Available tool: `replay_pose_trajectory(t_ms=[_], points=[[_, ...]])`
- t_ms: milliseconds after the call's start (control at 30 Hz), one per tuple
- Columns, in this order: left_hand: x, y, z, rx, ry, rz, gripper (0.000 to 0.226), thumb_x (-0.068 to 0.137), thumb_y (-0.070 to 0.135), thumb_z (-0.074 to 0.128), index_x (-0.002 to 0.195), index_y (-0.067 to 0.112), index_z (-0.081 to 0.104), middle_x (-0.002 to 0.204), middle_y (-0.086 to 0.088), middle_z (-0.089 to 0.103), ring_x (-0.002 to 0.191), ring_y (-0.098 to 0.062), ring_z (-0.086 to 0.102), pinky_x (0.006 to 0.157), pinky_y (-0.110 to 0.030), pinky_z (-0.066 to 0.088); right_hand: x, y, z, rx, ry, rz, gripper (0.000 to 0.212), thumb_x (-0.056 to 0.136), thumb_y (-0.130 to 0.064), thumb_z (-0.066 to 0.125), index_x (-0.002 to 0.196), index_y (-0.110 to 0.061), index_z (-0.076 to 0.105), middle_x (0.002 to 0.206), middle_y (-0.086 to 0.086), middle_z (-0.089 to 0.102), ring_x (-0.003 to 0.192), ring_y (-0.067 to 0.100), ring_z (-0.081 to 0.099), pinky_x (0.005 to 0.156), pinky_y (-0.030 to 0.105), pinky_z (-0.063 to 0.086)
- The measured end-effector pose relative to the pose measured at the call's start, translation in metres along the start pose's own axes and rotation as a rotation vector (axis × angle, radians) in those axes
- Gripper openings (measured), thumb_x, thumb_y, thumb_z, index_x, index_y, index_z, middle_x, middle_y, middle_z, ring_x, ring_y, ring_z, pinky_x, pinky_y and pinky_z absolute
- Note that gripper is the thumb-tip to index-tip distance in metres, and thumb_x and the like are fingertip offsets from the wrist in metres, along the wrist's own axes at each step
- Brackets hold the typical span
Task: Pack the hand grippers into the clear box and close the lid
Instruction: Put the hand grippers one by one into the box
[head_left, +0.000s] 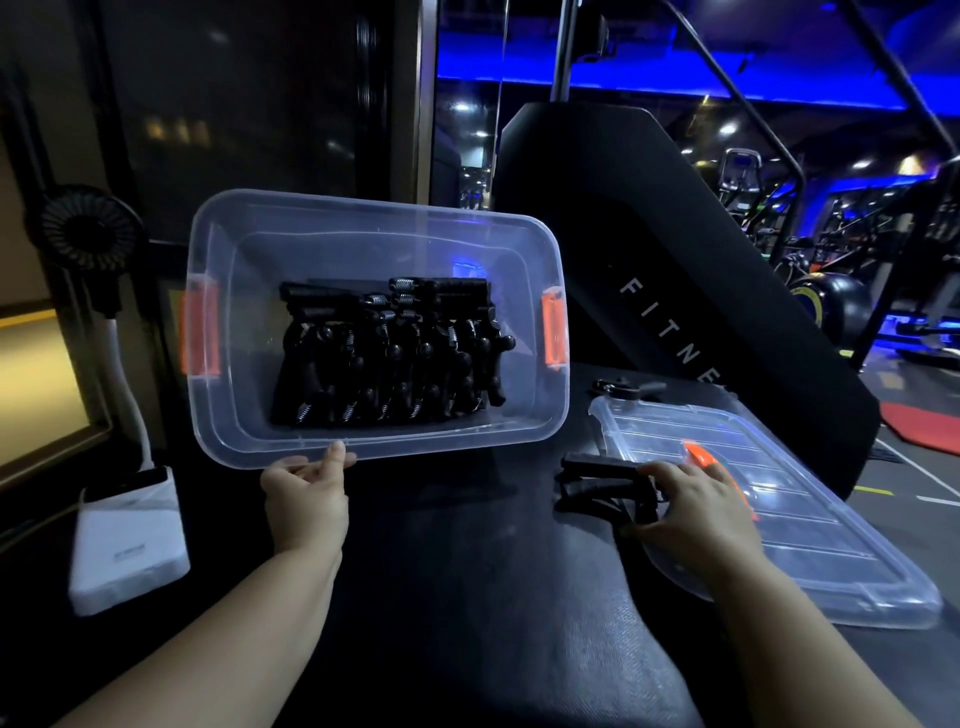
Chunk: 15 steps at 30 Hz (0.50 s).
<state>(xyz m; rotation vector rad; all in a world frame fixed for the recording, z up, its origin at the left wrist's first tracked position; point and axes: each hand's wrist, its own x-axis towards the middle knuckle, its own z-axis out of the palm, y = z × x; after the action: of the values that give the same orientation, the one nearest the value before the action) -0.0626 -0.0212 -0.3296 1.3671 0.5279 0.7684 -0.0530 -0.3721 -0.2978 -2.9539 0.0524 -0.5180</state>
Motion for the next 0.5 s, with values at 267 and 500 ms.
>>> replay_pose_trajectory(t_ms=[267, 500], points=[[-0.001, 0.001, -0.001, 0.011, -0.003, -0.006, 0.035, 0.092, 0.038, 0.059, 0.106, 0.016, 0.037, 0.083, 0.008, 0.072, 0.089, -0.009, 0.063, 0.093, -0.05, 0.049, -0.002, -0.013, 0.0, -0.055, 0.017, -0.051, 0.044, 0.077, -0.069, 0.045, 0.109, -0.045, 0.061, 0.094, -0.007, 0.054, 0.114, 0.019, 0.044, 0.097, 0.035, 0.022], [-0.003, 0.003, -0.001, 0.003, 0.002, -0.015, 0.035, 0.092, 0.036, 0.06, 0.107, 0.015, 0.037, 0.081, 0.008, 0.071, 0.094, -0.012, 0.062, 0.095, -0.05, 0.048, -0.005, -0.019, -0.004, 0.102, 0.186, -0.073, 0.032, 0.089, -0.054, 0.05, 0.085, -0.026, 0.065, 0.071, -0.002, 0.051, 0.08, 0.028, 0.058, 0.062, 0.033, 0.031]])
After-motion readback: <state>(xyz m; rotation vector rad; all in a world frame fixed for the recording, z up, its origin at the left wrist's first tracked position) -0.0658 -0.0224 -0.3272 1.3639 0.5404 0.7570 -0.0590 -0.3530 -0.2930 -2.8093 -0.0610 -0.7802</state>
